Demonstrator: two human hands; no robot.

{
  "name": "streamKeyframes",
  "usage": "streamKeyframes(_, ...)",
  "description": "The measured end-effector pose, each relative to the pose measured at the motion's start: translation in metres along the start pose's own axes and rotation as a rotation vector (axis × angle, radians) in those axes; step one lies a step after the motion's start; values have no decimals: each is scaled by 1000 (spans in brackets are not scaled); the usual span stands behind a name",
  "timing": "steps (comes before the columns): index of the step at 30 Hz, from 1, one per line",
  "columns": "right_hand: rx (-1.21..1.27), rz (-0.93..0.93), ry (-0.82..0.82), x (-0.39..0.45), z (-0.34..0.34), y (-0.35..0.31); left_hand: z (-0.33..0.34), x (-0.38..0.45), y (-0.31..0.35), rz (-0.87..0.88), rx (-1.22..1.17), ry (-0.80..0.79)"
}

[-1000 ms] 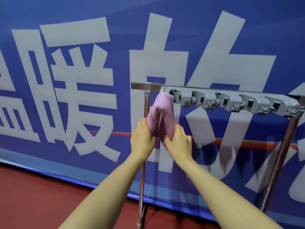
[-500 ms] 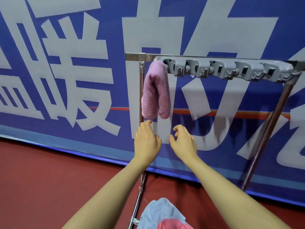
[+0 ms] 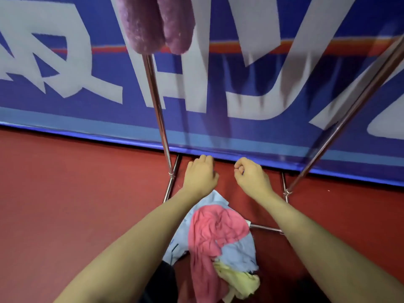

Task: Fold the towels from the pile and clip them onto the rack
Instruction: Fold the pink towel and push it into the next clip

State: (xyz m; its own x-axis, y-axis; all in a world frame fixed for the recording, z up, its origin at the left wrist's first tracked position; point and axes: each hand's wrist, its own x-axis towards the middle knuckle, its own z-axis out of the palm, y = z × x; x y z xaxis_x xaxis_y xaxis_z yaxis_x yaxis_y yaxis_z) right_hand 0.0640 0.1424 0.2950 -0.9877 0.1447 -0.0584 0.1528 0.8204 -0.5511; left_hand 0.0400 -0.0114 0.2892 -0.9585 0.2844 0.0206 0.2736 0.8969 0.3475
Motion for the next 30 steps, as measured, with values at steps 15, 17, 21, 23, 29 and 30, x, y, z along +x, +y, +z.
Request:
streamKeyframes(15, -217, -8, -337, 48, 198, 144, 219, 24, -91, -189, 9, -459)
streamKeyframes(17, -271, -34, -391, 49, 223, 157, 241, 20, -104, -184, 43, -520)
streamKeyframes(21, -312, -60, -498, 48, 273, 175, 283, 15, -129, -213, 78, -617)
streamKeyframes(23, -367, -44, -548, 48, 298, 180, 301, 12, -140, -218, 77, -638)
streamKeyframes(29, -525, 17, -645, 45, 352, 192, 338, 4, -163, -221, 46, -666)
streamKeyframes(30, -550, -15, -606, 43, 356, 195, 340, 2, -164, -218, 29, -672)
